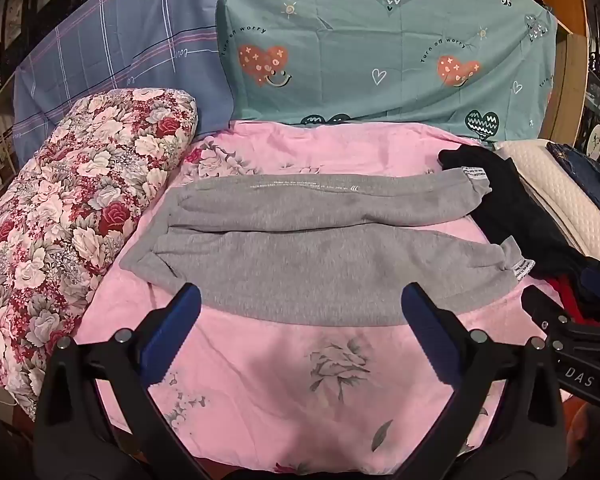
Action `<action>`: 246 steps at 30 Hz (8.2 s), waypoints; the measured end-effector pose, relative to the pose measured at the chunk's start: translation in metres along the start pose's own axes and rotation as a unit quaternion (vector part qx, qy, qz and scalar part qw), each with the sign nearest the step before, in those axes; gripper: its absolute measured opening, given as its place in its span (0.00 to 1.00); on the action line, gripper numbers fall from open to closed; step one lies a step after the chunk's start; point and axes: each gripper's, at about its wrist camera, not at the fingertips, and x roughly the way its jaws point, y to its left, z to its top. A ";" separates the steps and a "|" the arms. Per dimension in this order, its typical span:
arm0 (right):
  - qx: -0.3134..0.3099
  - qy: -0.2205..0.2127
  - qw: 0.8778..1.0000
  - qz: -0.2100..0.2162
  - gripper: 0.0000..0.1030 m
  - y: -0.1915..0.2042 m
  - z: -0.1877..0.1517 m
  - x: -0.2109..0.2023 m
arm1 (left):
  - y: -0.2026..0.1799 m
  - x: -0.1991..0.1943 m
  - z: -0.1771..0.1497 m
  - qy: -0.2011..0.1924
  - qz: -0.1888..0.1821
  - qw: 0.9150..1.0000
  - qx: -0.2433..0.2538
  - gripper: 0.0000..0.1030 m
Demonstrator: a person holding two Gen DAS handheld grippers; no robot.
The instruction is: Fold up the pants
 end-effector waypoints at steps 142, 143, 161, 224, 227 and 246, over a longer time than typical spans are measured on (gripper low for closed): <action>0.250 0.240 0.936 0.062 0.68 -0.176 -0.011 0.218 | 0.249 0.225 -0.045 0.175 -0.049 0.927 -0.329 0.08; 0.254 0.229 0.937 0.077 0.31 -0.174 -0.011 0.217 | 0.248 0.229 -0.045 0.181 -0.041 0.927 -0.326 0.08; 0.270 0.212 0.934 0.102 0.29 -0.203 -0.062 0.140 | 0.252 0.168 -0.085 0.208 -0.023 0.927 -0.312 0.13; -0.010 0.166 0.977 0.134 0.38 -0.088 0.085 0.162 | 0.222 0.417 0.113 0.288 -0.163 0.934 0.139 0.46; -0.098 0.159 0.962 0.201 0.50 -0.033 0.109 0.181 | 0.223 0.407 0.111 0.268 -0.188 0.934 0.141 0.21; -0.368 0.224 0.850 0.304 0.59 0.242 0.179 0.377 | 0.224 0.392 0.110 0.232 -0.164 0.949 0.138 0.19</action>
